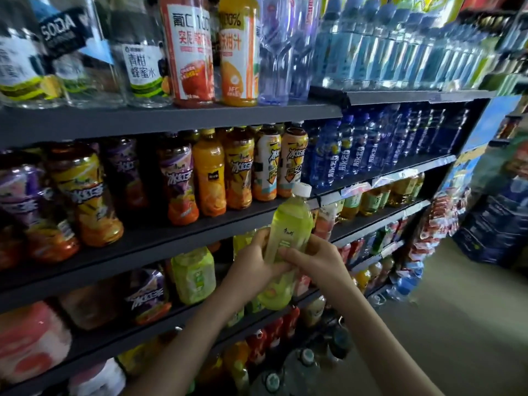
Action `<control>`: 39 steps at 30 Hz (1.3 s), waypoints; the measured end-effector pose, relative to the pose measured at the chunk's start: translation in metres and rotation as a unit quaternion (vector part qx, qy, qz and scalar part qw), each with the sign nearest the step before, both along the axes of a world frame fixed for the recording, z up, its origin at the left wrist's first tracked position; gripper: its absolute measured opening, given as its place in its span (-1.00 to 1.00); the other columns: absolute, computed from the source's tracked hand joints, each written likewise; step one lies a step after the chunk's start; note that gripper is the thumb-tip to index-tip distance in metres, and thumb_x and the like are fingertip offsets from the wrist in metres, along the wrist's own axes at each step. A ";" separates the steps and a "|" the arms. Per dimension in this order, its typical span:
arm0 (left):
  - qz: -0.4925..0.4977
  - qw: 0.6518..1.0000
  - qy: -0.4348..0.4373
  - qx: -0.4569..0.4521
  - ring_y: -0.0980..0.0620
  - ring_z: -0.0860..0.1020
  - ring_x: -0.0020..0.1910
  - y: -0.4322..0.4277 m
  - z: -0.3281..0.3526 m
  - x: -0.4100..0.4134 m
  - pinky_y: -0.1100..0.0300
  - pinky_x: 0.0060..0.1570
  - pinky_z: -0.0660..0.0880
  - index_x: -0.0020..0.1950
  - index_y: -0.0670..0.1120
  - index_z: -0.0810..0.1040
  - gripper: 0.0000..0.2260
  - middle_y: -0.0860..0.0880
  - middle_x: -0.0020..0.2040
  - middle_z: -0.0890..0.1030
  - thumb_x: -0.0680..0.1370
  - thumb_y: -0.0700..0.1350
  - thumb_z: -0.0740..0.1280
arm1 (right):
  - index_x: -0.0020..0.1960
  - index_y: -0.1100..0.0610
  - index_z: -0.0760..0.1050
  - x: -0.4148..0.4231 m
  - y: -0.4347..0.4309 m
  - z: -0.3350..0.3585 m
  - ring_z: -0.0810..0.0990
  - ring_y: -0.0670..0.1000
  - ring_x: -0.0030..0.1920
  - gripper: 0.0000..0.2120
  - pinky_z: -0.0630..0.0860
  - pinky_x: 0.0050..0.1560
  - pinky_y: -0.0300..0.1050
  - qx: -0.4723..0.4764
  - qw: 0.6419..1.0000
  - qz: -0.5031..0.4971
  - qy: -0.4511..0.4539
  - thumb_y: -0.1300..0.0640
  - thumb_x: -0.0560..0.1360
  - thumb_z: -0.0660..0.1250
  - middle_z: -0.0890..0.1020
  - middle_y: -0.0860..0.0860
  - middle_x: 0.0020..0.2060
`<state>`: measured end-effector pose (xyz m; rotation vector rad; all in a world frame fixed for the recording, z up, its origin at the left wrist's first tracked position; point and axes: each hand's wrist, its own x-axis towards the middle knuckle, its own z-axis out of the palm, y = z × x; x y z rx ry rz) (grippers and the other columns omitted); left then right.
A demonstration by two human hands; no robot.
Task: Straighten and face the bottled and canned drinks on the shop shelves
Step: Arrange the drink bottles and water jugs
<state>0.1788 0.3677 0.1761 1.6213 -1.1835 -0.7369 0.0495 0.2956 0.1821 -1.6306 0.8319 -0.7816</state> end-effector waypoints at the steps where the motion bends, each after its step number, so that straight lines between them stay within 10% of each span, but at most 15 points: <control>1: 0.016 1.000 0.002 0.003 0.24 0.56 -0.04 0.005 -0.001 -0.003 0.12 -0.02 0.58 0.31 0.12 0.37 -0.47 0.21 0.02 0.56 0.40 0.05 0.49 | -0.09 0.09 0.62 -0.001 0.001 0.000 0.66 -0.12 -0.29 -0.85 0.50 -0.33 -0.31 0.000 1.000 0.020 -0.003 0.12 0.37 0.51 0.70 -0.07 -0.29; 9: 0.175 0.984 0.004 0.040 0.35 0.47 -0.13 0.089 -0.008 -0.013 0.48 -0.25 0.45 0.25 0.12 0.36 -0.51 0.22 -0.01 0.53 0.40 0.05 0.48 | -0.08 0.09 0.64 0.025 0.038 -0.022 0.69 0.05 -0.15 -0.77 0.62 -0.06 0.09 0.031 0.985 0.166 0.026 0.05 0.31 0.55 0.71 0.03 -0.19; 17: 0.305 0.950 -0.004 0.060 0.19 0.56 0.00 0.202 -0.011 0.017 0.14 0.02 0.56 0.22 0.15 0.39 -0.49 0.15 0.04 0.59 0.35 0.12 0.51 | -0.12 0.09 0.63 0.083 0.133 -0.016 0.67 -0.09 -0.26 -0.83 0.52 -0.31 -0.26 0.030 0.956 0.291 0.013 0.11 0.33 0.54 0.70 -0.04 -0.26; 25: 0.349 0.936 -0.040 0.040 0.41 0.51 -0.23 0.325 -0.001 0.080 0.52 -0.36 0.39 0.13 0.13 0.44 -0.67 0.23 -0.11 0.55 0.43 0.00 0.46 | -0.05 0.05 0.63 0.165 0.251 -0.010 0.68 -0.03 -0.14 -0.78 0.61 -0.13 -0.10 0.008 0.936 0.351 0.011 0.06 0.34 0.54 0.71 -0.07 -0.18; 31: 0.388 0.920 -0.060 0.005 0.35 0.55 -0.24 0.380 0.005 0.132 0.44 -0.34 0.46 0.03 0.15 0.49 -0.73 0.15 -0.18 0.62 0.41 -0.01 0.47 | 0.04 0.00 0.57 0.211 0.305 0.000 0.66 -0.14 -0.05 -0.85 0.55 -0.11 -0.31 0.024 0.925 0.379 -0.032 0.14 0.48 0.39 0.69 -0.13 -0.08; 39: 0.364 0.930 -0.051 -0.019 0.27 0.57 -0.14 0.359 0.011 0.166 0.25 -0.11 0.55 -0.06 0.22 0.44 -0.72 0.17 -0.13 0.62 0.37 0.03 0.50 | 0.07 0.00 0.57 0.230 0.261 0.008 0.64 0.05 0.00 -0.86 0.57 0.08 0.12 0.004 0.970 0.238 -0.044 0.12 0.52 0.36 0.67 0.00 -0.03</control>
